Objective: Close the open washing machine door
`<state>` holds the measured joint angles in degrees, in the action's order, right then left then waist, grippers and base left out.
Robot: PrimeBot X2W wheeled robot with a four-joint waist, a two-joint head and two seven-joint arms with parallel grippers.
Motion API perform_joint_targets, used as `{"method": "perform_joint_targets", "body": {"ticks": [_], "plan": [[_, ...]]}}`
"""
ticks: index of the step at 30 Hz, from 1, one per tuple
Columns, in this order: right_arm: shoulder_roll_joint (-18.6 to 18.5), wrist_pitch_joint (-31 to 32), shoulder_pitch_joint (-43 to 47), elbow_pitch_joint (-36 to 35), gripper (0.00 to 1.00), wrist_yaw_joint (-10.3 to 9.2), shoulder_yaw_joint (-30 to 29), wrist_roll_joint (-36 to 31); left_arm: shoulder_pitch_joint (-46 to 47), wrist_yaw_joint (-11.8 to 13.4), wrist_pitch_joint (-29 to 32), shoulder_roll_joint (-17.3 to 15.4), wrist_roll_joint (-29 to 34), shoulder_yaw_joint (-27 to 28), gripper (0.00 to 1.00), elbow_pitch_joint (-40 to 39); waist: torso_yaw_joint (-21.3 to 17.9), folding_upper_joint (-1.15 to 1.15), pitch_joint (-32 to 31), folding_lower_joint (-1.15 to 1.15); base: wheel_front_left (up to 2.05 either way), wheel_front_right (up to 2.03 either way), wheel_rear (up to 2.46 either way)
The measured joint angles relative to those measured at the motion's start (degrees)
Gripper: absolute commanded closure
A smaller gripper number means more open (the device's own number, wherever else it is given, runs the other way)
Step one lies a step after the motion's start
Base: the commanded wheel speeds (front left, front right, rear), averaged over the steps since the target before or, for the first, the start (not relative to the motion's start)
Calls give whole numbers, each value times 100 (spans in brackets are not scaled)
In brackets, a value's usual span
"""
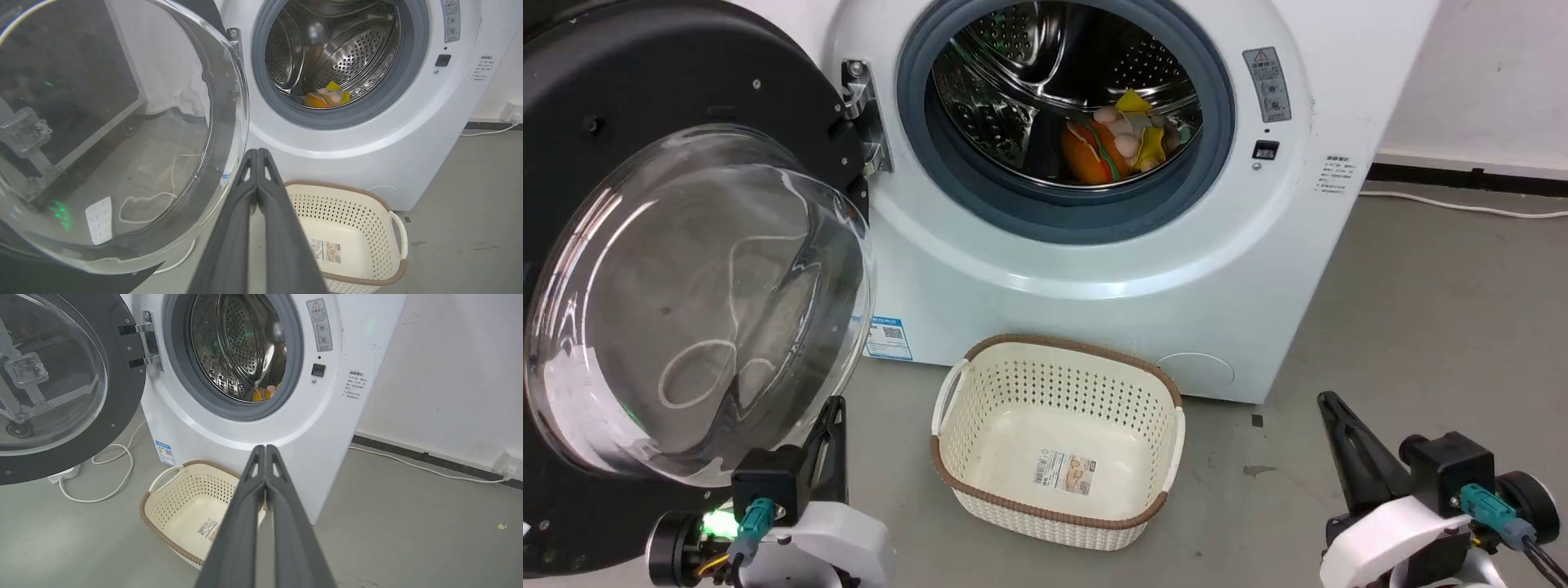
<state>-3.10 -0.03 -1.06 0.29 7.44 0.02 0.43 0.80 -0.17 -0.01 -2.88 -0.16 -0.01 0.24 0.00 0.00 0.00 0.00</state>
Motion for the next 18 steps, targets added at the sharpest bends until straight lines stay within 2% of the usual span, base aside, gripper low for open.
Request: {"method": "perform_joint_targets", "body": {"ticks": [18], "plan": [[0,0,0,0,100,0,-2,-1,0,0,0,1,0,-3,100,0,0,0,0,0,0,0,0]]}}
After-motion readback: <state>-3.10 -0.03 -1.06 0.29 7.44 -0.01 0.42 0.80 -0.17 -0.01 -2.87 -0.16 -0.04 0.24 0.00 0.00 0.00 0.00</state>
